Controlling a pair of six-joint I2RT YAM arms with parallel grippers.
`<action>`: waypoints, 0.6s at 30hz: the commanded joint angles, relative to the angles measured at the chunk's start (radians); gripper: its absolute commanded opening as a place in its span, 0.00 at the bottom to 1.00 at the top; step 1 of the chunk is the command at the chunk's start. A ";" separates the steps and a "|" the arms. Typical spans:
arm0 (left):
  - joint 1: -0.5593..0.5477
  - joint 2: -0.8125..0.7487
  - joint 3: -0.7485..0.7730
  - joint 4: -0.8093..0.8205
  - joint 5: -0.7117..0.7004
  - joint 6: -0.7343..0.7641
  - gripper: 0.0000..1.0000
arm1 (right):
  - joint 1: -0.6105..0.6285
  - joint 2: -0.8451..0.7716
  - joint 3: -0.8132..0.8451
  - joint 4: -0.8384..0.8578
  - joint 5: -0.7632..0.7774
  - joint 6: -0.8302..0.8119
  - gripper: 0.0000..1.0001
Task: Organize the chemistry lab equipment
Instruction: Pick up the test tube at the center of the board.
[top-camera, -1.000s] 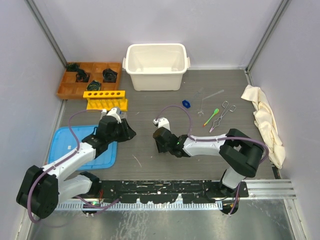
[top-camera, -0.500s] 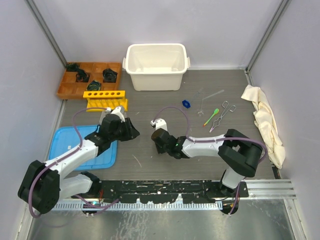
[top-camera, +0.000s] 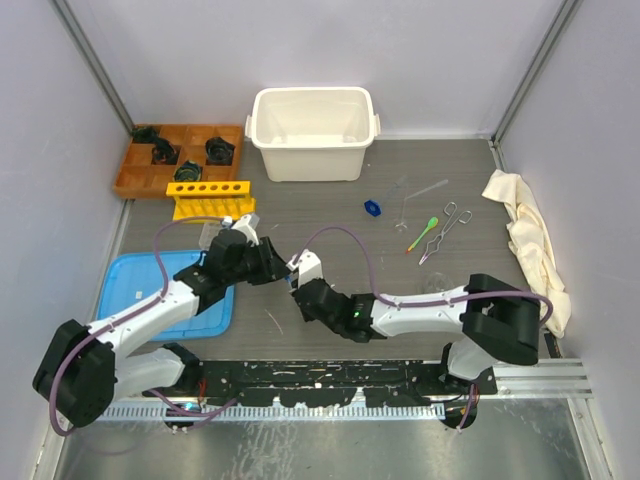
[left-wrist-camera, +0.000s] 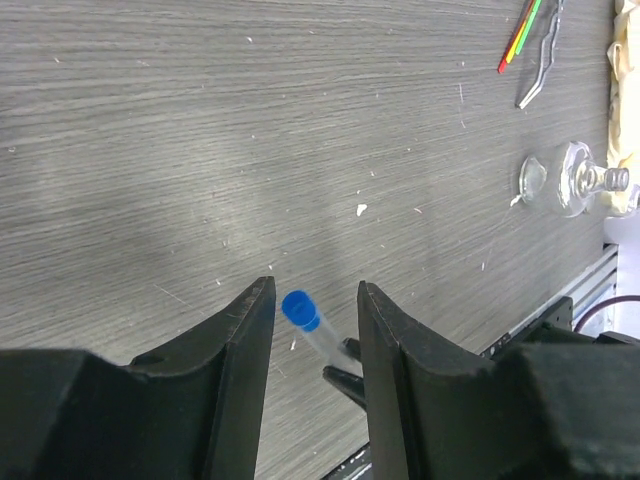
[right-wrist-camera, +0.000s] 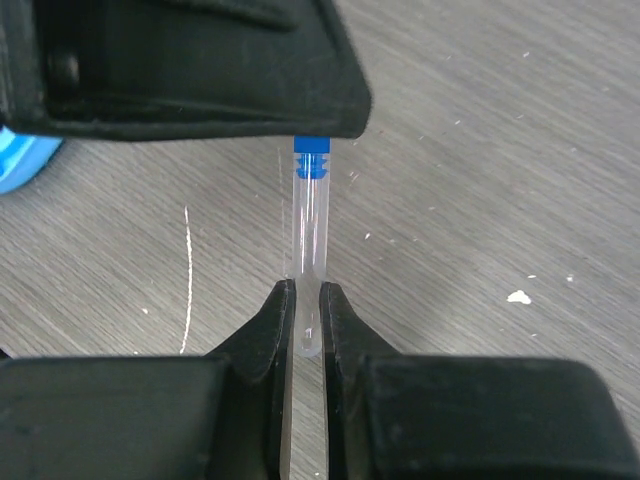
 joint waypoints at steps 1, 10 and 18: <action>-0.014 -0.042 0.017 0.052 0.027 -0.033 0.40 | 0.000 -0.092 -0.020 0.072 0.096 -0.007 0.03; -0.048 -0.021 0.004 0.088 0.026 -0.066 0.40 | 0.000 -0.136 -0.051 0.085 0.118 -0.007 0.04; -0.066 0.001 0.003 0.130 0.036 -0.091 0.39 | 0.000 -0.148 -0.065 0.098 0.122 -0.004 0.04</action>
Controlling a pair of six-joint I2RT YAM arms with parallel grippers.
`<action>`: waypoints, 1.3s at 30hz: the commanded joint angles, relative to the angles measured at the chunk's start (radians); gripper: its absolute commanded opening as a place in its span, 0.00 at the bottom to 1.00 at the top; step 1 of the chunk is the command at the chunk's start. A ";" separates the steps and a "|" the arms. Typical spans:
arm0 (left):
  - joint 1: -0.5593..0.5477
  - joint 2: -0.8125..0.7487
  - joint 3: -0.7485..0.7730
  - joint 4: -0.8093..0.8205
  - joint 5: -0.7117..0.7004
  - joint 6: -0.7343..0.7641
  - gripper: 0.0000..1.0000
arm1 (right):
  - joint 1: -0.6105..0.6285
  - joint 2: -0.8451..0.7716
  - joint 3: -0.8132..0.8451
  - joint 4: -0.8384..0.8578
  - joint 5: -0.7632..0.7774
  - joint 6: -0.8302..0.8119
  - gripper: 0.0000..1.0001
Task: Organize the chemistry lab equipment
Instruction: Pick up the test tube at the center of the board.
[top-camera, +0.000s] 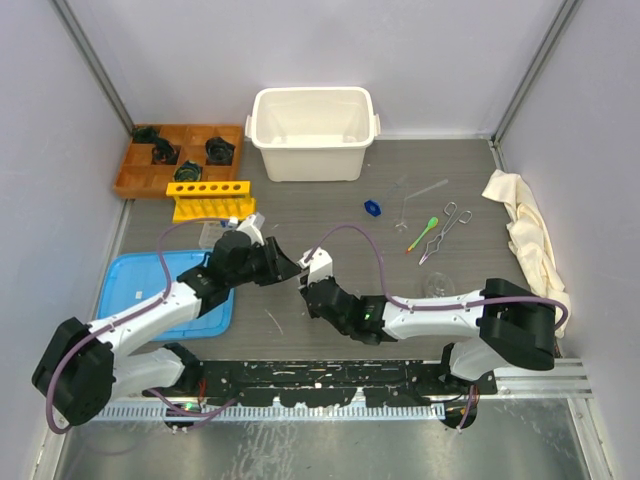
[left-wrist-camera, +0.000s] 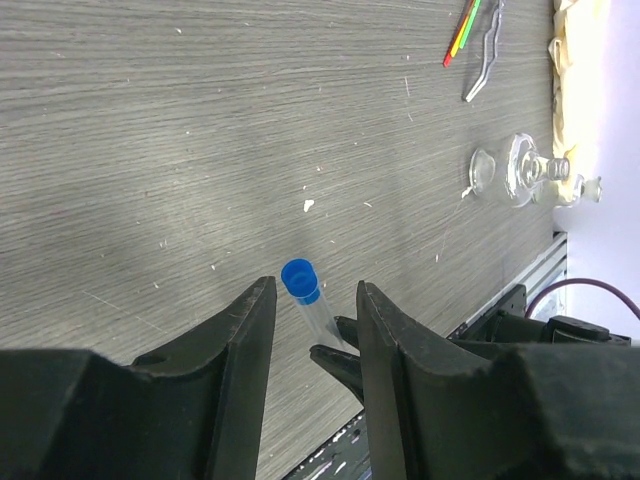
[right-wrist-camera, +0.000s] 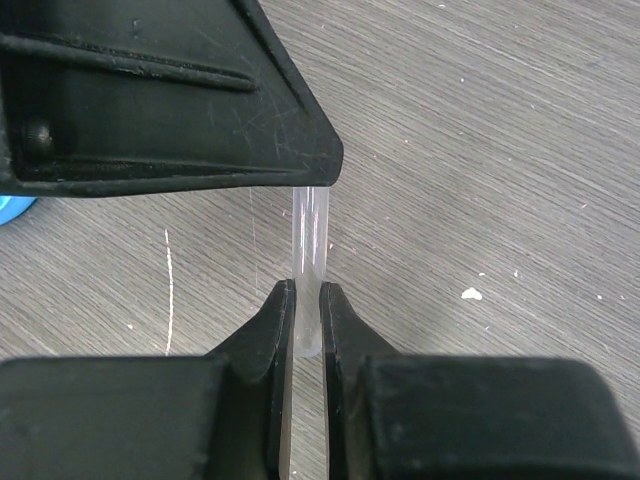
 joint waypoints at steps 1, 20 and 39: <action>-0.010 0.011 0.005 0.076 0.022 -0.019 0.39 | 0.000 -0.046 0.000 0.059 0.038 -0.001 0.04; -0.022 0.074 -0.010 0.127 0.001 -0.026 0.16 | 0.000 -0.048 -0.009 0.058 0.028 0.007 0.04; -0.012 -0.105 0.062 -0.075 -0.791 0.390 0.00 | 0.000 -0.072 -0.047 0.040 0.030 0.022 0.27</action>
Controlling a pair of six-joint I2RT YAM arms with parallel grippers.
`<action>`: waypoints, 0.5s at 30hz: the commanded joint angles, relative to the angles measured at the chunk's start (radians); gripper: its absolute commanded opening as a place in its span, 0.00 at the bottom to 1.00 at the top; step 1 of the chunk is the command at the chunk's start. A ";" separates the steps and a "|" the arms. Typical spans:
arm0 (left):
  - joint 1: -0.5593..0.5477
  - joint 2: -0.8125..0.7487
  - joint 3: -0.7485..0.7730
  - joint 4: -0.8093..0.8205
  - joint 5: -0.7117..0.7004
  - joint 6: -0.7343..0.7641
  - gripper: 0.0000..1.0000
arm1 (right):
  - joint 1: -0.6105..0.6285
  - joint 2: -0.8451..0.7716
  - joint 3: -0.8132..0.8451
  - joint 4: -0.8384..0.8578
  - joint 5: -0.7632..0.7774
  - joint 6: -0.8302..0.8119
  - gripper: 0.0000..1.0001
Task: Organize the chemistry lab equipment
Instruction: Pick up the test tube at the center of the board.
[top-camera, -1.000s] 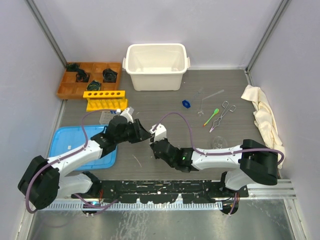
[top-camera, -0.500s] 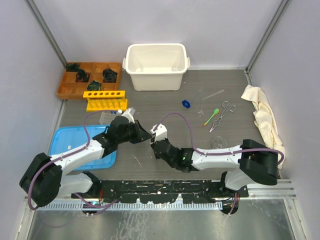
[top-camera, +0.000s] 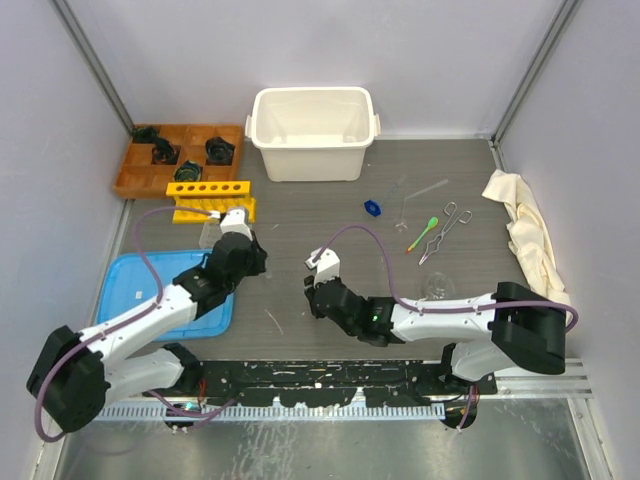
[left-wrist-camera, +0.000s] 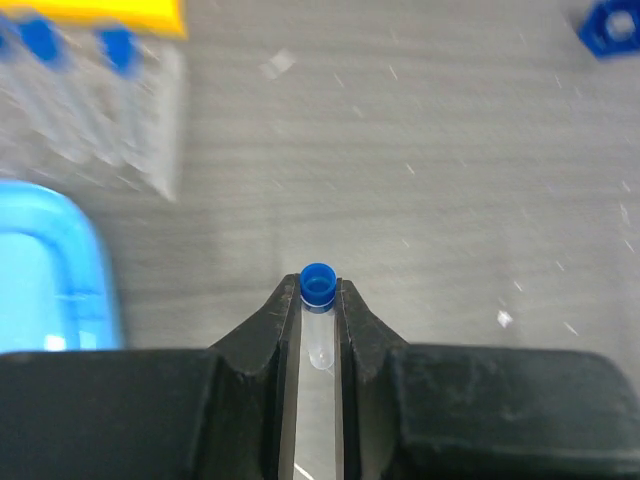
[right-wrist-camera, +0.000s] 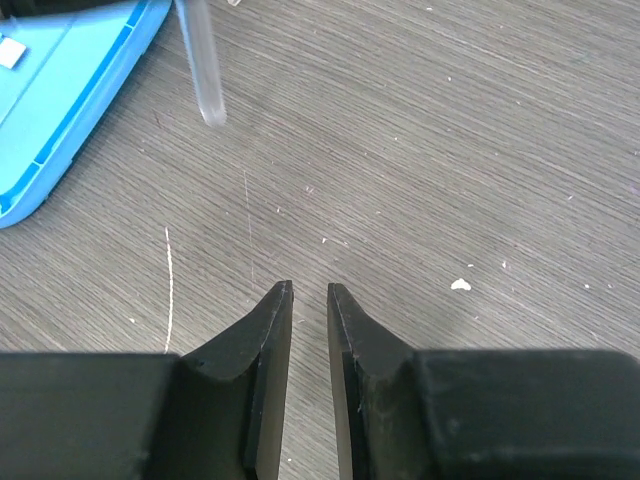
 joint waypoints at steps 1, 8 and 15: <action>0.019 -0.106 0.035 0.041 -0.394 0.191 0.00 | 0.003 -0.007 -0.002 0.028 0.034 0.012 0.27; 0.100 -0.215 -0.076 0.305 -0.636 0.318 0.00 | 0.002 0.019 0.005 0.026 0.039 0.011 0.27; 0.343 -0.129 -0.087 0.347 -0.468 0.178 0.00 | 0.001 0.018 -0.004 0.028 0.045 0.011 0.26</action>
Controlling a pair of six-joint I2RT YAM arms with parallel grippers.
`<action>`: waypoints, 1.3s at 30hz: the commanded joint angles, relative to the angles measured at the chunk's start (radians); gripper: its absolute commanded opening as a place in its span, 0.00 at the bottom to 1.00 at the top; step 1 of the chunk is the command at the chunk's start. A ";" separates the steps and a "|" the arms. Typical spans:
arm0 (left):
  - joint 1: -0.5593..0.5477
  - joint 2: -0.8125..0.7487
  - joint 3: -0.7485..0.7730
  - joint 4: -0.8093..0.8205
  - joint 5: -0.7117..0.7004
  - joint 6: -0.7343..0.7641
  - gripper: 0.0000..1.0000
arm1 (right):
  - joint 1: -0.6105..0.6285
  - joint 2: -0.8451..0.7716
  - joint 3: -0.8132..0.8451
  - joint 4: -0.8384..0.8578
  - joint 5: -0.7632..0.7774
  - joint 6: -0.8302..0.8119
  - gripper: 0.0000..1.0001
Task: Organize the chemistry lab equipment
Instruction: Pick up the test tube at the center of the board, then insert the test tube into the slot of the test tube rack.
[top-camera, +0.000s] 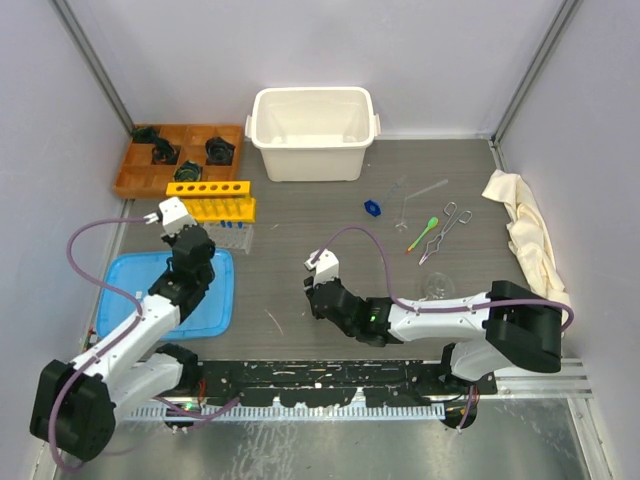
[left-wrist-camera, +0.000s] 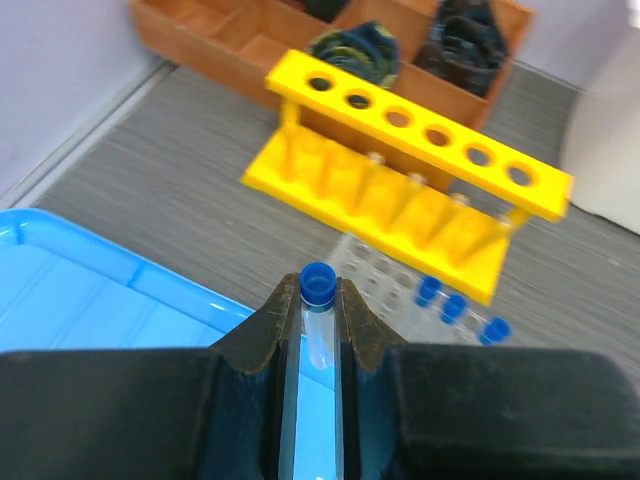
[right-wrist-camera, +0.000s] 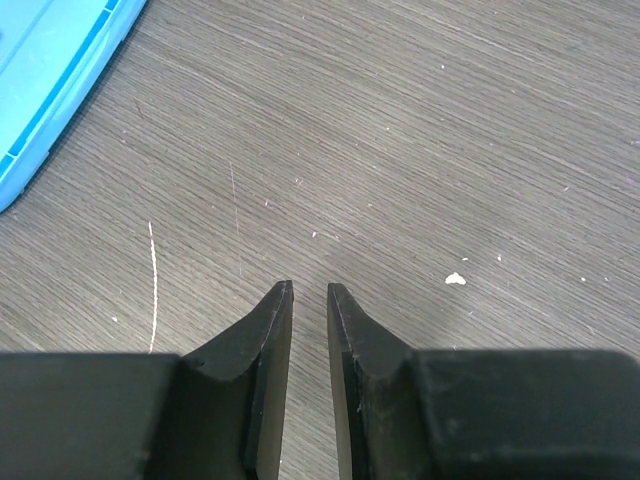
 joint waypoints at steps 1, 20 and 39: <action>0.126 0.066 0.013 0.099 0.078 -0.099 0.00 | 0.001 -0.009 -0.002 0.028 0.034 0.009 0.27; 0.164 0.362 0.125 0.231 0.172 -0.096 0.00 | -0.024 -0.052 -0.032 0.019 0.046 0.001 0.27; 0.165 0.437 0.155 0.241 0.212 -0.100 0.00 | -0.041 -0.069 -0.049 0.016 0.047 0.002 0.27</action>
